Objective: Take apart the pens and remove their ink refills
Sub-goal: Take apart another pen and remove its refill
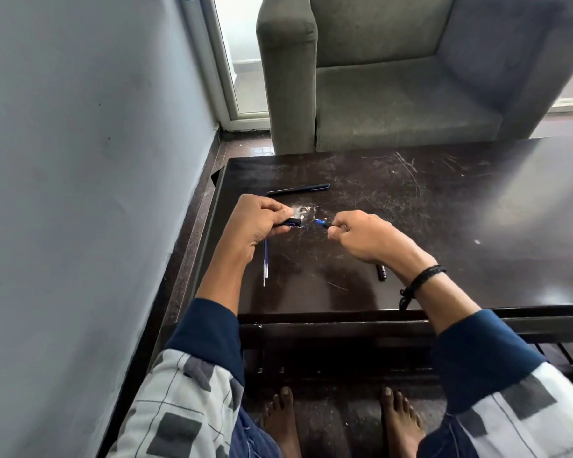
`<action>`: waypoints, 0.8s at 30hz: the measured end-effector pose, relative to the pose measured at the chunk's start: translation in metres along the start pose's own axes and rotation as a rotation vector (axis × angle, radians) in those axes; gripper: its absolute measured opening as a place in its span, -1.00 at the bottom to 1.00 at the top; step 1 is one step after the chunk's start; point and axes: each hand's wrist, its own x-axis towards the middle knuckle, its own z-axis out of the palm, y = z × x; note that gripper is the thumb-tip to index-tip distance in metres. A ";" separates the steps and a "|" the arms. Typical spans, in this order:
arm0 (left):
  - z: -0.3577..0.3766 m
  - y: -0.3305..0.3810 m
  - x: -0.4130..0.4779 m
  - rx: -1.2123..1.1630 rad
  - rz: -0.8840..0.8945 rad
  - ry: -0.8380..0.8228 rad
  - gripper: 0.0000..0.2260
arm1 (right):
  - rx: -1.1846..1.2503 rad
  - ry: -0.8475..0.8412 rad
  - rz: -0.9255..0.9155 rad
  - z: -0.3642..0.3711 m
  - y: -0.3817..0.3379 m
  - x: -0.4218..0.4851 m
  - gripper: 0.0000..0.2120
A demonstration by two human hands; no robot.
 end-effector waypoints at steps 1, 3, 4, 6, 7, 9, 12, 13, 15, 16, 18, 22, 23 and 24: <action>0.002 -0.002 0.001 0.047 0.003 0.006 -0.97 | 0.021 0.046 0.028 -0.001 0.002 0.001 -0.82; 0.008 -0.008 0.004 0.172 0.005 -0.002 -0.95 | 0.094 0.160 0.069 -0.003 0.005 0.003 -0.81; 0.014 -0.011 0.006 0.244 0.009 -0.016 -0.91 | 0.173 0.207 0.082 -0.004 0.006 0.006 -0.81; 0.026 -0.015 0.006 0.470 0.029 -0.041 -0.82 | 0.455 0.254 0.112 -0.005 0.004 0.011 -0.80; 0.032 -0.015 0.003 0.592 0.034 -0.064 -0.85 | 0.617 0.248 0.132 -0.005 0.003 0.012 -0.81; 0.043 -0.015 -0.005 0.721 0.029 -0.098 -0.92 | 0.855 0.212 0.167 -0.007 -0.001 0.012 -0.84; 0.051 -0.018 -0.010 0.777 0.017 -0.140 -0.90 | 0.994 0.208 0.205 -0.009 -0.002 0.009 -0.84; 0.052 -0.018 -0.011 0.781 0.016 -0.145 -0.90 | 1.010 0.216 0.212 -0.010 -0.002 0.008 -0.84; 0.052 -0.018 -0.012 0.782 0.025 -0.138 -0.90 | 1.030 0.229 0.216 -0.010 0.000 0.008 -0.84; 0.052 -0.019 -0.011 0.782 0.041 -0.130 -0.89 | 1.043 0.231 0.217 -0.010 0.001 0.008 -0.83; 0.052 -0.020 -0.011 0.792 0.056 -0.131 -0.89 | 1.069 0.241 0.223 -0.011 0.003 0.009 -0.80; 0.052 -0.017 -0.011 0.794 0.066 -0.158 -0.93 | 1.134 0.277 0.216 -0.012 0.004 0.011 -0.90; 0.051 -0.015 -0.010 0.775 0.070 -0.151 -0.91 | 1.149 0.291 0.211 -0.012 0.004 0.011 -0.94; 0.051 -0.012 -0.009 0.735 0.078 -0.133 -0.86 | 1.156 0.306 0.205 -0.012 0.005 0.013 -0.93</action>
